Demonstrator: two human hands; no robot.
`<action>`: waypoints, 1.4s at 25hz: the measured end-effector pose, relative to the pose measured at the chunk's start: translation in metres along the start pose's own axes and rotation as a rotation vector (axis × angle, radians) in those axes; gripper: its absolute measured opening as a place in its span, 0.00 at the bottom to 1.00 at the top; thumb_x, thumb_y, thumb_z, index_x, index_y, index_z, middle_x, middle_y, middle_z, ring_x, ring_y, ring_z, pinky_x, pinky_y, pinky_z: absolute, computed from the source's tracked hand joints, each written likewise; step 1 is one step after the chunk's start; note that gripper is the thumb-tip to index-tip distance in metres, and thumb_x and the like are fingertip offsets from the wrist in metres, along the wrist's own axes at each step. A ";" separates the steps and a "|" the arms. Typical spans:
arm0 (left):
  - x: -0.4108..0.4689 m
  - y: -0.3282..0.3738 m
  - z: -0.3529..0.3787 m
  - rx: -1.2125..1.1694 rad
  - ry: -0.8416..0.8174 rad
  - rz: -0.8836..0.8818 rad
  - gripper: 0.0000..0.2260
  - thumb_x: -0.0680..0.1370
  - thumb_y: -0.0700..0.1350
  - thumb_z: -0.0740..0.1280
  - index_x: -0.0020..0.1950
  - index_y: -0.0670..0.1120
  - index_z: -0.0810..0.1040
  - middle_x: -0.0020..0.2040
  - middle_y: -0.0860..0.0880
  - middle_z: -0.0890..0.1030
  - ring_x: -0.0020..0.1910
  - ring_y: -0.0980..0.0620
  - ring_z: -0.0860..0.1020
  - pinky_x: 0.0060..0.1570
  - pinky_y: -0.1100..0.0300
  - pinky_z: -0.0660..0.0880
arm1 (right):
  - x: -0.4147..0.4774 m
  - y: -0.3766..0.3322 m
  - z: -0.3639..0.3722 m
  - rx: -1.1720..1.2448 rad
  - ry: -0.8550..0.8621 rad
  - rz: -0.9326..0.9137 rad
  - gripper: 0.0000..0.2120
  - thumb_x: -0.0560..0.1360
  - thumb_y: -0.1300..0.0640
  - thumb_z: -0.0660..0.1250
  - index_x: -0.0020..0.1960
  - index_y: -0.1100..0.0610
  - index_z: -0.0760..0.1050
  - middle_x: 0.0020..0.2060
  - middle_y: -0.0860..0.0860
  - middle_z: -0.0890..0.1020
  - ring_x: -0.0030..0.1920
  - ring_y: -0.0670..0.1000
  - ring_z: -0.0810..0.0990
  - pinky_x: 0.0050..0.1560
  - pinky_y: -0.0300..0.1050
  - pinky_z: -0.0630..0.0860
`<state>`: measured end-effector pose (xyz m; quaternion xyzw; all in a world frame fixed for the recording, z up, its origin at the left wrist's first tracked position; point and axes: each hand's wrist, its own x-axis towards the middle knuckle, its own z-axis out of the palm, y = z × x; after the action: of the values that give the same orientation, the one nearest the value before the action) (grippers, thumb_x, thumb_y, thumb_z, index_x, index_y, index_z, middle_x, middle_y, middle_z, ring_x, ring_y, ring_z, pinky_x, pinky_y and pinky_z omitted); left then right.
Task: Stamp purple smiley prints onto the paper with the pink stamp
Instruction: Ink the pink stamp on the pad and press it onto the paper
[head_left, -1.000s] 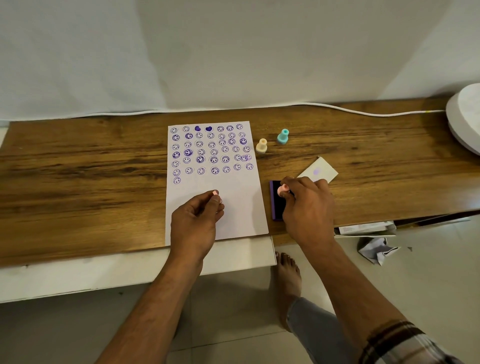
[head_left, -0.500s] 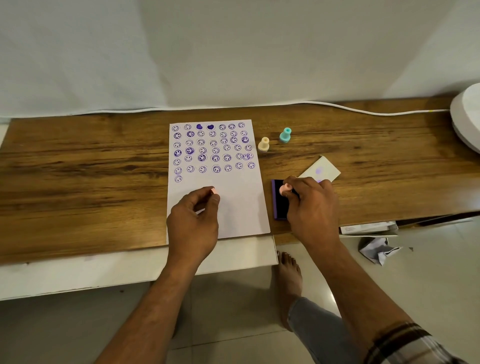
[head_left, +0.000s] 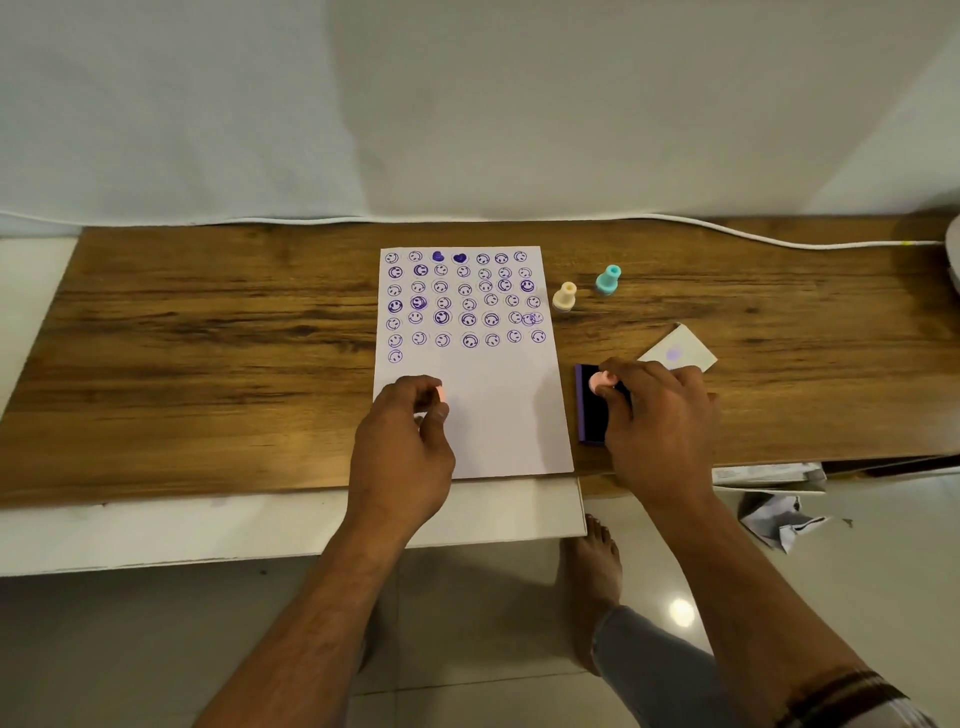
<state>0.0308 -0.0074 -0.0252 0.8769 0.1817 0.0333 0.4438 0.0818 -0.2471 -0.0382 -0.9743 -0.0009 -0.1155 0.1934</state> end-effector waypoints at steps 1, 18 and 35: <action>0.000 -0.001 -0.004 0.053 -0.029 0.028 0.12 0.81 0.40 0.68 0.64 0.48 0.79 0.58 0.51 0.82 0.53 0.54 0.79 0.51 0.67 0.72 | 0.000 -0.009 -0.001 0.068 0.046 0.005 0.12 0.78 0.57 0.73 0.61 0.55 0.83 0.54 0.53 0.86 0.56 0.59 0.78 0.52 0.55 0.75; 0.005 -0.015 -0.033 0.122 -0.247 -0.079 0.11 0.81 0.43 0.68 0.62 0.47 0.81 0.60 0.46 0.84 0.58 0.46 0.81 0.60 0.56 0.76 | 0.045 -0.146 0.071 0.141 -0.240 -0.459 0.15 0.77 0.61 0.73 0.64 0.55 0.83 0.54 0.55 0.88 0.53 0.58 0.77 0.50 0.52 0.75; 0.007 -0.013 -0.028 0.169 -0.241 -0.113 0.13 0.81 0.45 0.69 0.66 0.47 0.79 0.65 0.46 0.83 0.63 0.45 0.80 0.65 0.54 0.75 | 0.045 -0.148 0.074 0.022 -0.213 -0.521 0.15 0.72 0.66 0.74 0.59 0.59 0.84 0.46 0.56 0.88 0.48 0.59 0.75 0.42 0.51 0.73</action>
<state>0.0274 0.0235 -0.0192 0.8971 0.1783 -0.1127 0.3883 0.1352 -0.0844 -0.0385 -0.9457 -0.2729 -0.0584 0.1663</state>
